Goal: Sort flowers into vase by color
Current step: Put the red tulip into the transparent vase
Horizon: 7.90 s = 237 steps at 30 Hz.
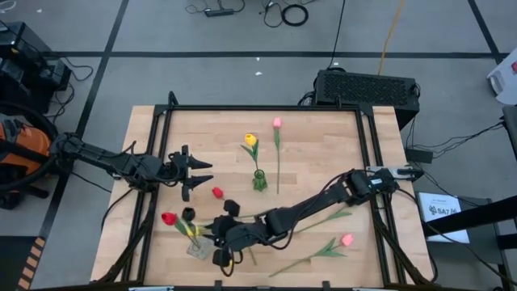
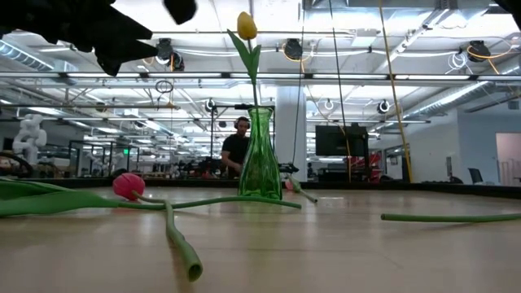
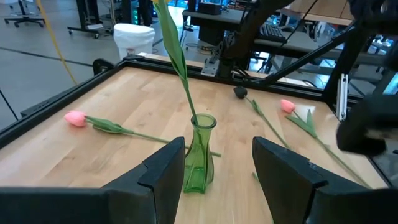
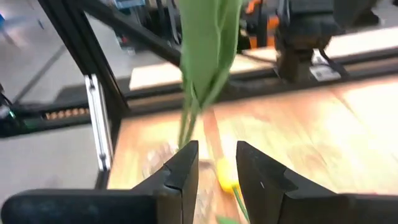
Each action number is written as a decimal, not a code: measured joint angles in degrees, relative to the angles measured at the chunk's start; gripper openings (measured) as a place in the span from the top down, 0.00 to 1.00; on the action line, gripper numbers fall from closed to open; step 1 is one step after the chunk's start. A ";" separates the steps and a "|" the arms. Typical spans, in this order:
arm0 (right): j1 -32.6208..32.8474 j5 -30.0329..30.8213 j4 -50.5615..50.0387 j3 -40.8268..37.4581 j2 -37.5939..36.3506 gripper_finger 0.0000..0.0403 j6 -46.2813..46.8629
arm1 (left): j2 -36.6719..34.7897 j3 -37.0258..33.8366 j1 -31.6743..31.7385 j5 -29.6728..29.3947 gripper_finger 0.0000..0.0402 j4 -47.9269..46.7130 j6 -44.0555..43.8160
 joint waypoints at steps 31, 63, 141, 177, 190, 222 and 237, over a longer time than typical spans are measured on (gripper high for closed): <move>7.12 -8.16 -75.67 -4.90 -15.74 0.90 92.92 | 0.00 0.00 0.00 -0.04 0.51 -0.05 0.22; 9.59 1.68 -35.71 -65.35 -51.27 1.00 101.31 | 19.06 22.25 1.27 0.04 0.51 -34.32 -16.51; -45.44 -25.82 -28.46 -83.67 -79.35 1.00 11.63 | 61.65 30.27 16.98 42.20 0.51 -34.52 -85.66; -43.00 -27.30 -29.36 -83.67 -79.35 1.00 12.09 | 59.30 30.67 28.59 24.47 0.51 -47.42 -77.89; -41.52 -27.02 -30.34 -83.67 -79.35 1.00 12.25 | 57.95 30.70 26.90 26.04 0.51 -42.63 -84.21; -41.53 -27.04 -30.27 -83.67 -79.35 1.00 12.29 | 62.09 30.73 27.69 23.49 0.96 -41.35 -80.98; -41.53 -27.04 -30.27 -83.67 -79.35 1.00 12.29 | 43.00 30.91 27.09 12.01 0.96 -43.61 -79.18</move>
